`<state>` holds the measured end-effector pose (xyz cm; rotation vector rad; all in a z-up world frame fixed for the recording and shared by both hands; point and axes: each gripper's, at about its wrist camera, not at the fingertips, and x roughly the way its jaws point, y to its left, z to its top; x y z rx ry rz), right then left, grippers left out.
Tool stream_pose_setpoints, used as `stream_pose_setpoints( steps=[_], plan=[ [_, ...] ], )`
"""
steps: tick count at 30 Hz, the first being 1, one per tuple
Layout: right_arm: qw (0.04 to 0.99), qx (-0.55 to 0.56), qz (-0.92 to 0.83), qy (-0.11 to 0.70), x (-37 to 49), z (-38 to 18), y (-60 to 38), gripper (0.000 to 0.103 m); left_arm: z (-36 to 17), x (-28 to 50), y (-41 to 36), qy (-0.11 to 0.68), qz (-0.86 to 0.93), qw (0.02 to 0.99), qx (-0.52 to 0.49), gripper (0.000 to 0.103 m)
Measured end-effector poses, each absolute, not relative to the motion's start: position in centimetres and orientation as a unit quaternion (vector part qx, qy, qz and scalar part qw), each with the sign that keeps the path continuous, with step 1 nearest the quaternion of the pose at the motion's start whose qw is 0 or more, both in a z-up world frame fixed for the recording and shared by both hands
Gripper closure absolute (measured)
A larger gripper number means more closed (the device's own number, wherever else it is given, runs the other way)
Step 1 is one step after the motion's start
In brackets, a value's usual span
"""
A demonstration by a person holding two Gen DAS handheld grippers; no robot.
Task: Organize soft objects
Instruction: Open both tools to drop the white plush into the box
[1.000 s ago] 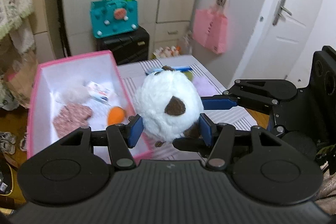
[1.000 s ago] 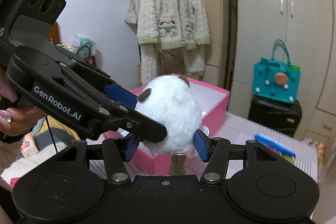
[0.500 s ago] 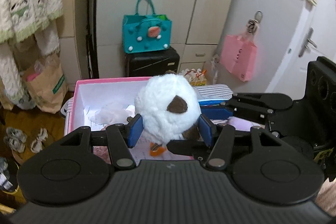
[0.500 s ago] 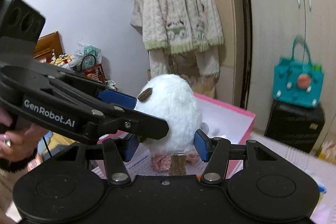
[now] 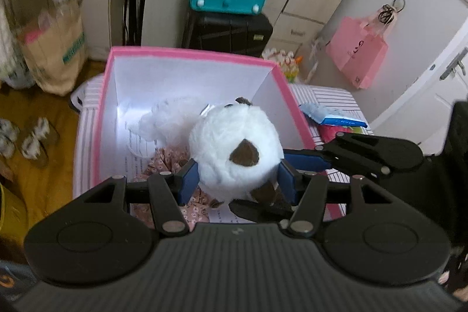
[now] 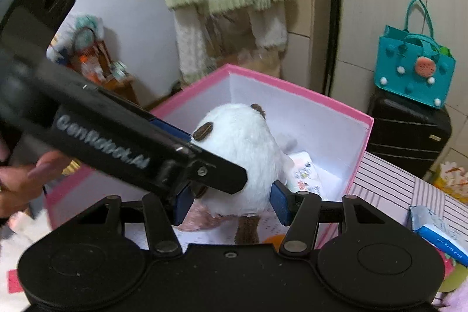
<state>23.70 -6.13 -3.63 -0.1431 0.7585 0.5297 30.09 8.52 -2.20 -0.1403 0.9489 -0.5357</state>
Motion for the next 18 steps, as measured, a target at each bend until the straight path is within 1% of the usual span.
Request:
stream_pose_setpoints(
  steps=[4, 8, 11, 14, 18],
  plan=[
    [0.888, -0.087, 0.239, 0.383, 24.6, -4.4, -5.6, 0.042, -3.7, 31.8, 8.6, 0.471, -0.266, 0.837, -0.076, 0.047],
    [0.878, -0.100, 0.242, 0.401, 25.6, -4.8, -5.1, 0.042, -4.8, 32.7, 8.3, 0.488, -0.262, 0.830, -0.064, 0.047],
    [0.874, -0.132, 0.248, 0.396, 25.3, -4.6, -4.5, 0.042, -5.6, 33.0, 8.0, 0.503, -0.262, 0.822, -0.057, 0.047],
    [0.875, -0.159, 0.252, 0.381, 24.6, -4.3, -4.4, 0.043, -6.0, 33.0, 7.7, 0.504, -0.255, 0.824, -0.043, 0.052],
    [0.874, -0.183, 0.267, 0.362, 23.4, -4.1, -4.7, 0.043, -5.8, 33.0, 7.7, 0.487, -0.245, 0.838, -0.017, 0.062]
  ],
)
